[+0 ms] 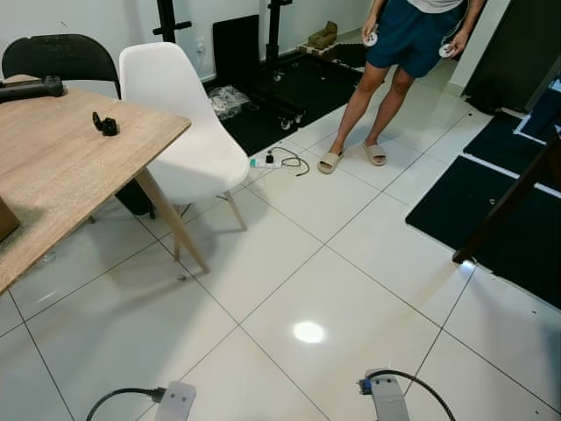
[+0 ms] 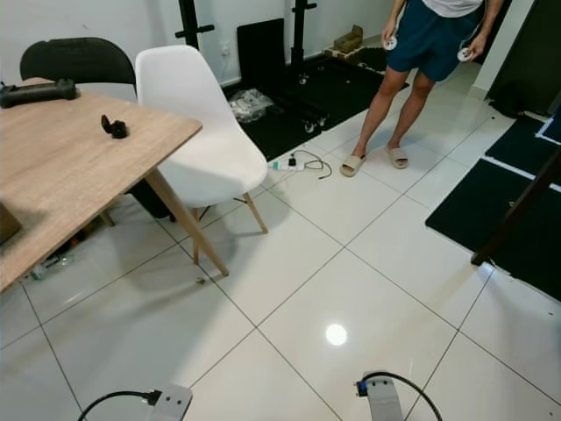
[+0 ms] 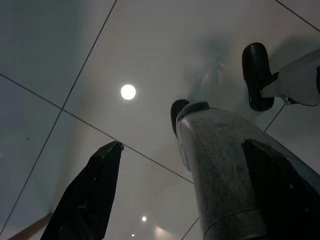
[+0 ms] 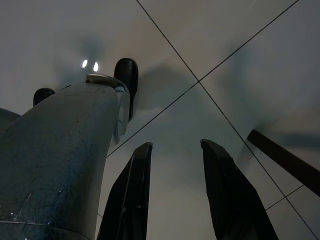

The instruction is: Picking trash to rubbish bin

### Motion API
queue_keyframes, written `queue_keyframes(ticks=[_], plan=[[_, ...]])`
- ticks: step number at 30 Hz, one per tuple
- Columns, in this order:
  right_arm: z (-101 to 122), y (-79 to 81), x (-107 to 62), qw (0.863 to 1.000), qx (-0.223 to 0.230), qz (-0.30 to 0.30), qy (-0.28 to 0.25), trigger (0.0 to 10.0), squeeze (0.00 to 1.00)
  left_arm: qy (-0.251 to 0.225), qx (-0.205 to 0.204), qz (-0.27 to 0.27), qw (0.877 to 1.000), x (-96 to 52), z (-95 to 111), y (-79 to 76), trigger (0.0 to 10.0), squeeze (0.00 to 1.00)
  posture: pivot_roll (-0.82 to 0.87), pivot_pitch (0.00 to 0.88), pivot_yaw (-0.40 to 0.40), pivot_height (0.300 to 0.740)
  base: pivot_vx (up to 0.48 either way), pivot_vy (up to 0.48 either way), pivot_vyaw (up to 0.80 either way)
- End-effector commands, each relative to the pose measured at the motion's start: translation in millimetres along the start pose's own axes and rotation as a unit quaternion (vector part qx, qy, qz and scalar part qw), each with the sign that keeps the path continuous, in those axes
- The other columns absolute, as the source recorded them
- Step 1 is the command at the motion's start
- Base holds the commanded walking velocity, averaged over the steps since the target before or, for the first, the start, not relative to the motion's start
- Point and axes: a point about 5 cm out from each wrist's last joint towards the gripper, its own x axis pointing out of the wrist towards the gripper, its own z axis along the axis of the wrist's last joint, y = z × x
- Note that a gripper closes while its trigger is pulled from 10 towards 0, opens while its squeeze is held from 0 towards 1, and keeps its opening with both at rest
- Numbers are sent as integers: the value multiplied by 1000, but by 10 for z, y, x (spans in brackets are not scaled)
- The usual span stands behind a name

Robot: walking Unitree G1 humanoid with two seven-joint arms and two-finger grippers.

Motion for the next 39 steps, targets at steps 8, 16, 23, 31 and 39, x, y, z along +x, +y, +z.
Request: queue_keyframes(ticks=[8, 16, 23, 31, 39], plan=[[-20, -77, -8, 1000, 3, -9, 5, 10000, 0, 20, -13, -17, 1000, 15, -102, -183, 10000, 0, 70, 83, -55, 740, 0, 0, 0], [-17, -115, -13, 1000, 28, -11, 1, 10000, 0, 21, -15, -19, 1000, 18, -88, -180, 10000, 0, 54, 94, -54, 740, 0, 0, 0], [83, -165, -14, 997, 69, -13, -23, 10000, 0, 25, 0, -27, 999, 22, -92, -217, 10000, 0, 24, 98, -45, 740, 0, 0, 0], [253, -258, -25, 988, 141, -16, -60, 10000, 0, 23, 4, -24, 999, 17, -77, -159, 10000, 0, 16, 77, -49, 740, 0, 0, 0], [421, -270, -37, 988, 121, 3, -95, 10000, 0, 18, -6, -19, 1000, 18, -43, -122, 10000, 0, 18, 66, -49, 740, 0, 0, 0]])
